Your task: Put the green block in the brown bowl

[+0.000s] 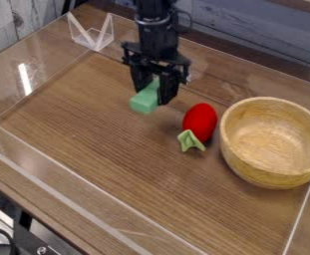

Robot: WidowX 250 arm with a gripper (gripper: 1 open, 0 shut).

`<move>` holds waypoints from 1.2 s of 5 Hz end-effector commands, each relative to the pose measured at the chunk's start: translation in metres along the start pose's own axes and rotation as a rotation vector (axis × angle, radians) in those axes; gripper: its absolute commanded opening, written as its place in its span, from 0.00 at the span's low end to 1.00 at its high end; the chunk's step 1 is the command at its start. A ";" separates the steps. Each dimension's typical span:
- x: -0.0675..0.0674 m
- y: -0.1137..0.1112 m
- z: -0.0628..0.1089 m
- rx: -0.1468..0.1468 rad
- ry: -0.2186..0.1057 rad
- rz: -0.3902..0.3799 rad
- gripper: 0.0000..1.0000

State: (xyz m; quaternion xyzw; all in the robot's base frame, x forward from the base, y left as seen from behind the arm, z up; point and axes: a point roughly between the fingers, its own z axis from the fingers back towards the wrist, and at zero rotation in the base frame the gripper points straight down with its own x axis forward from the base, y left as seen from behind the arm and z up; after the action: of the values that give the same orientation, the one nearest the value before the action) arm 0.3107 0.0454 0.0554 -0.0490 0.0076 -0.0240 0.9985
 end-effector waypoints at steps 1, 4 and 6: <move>0.013 0.012 0.010 0.010 -0.062 -0.060 0.00; 0.014 -0.037 0.029 0.007 -0.115 0.038 0.00; 0.015 -0.130 0.044 -0.003 -0.153 -0.144 0.00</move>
State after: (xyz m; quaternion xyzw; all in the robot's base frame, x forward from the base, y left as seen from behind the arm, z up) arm 0.3116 -0.0819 0.0869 -0.0501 -0.0315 -0.0942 0.9938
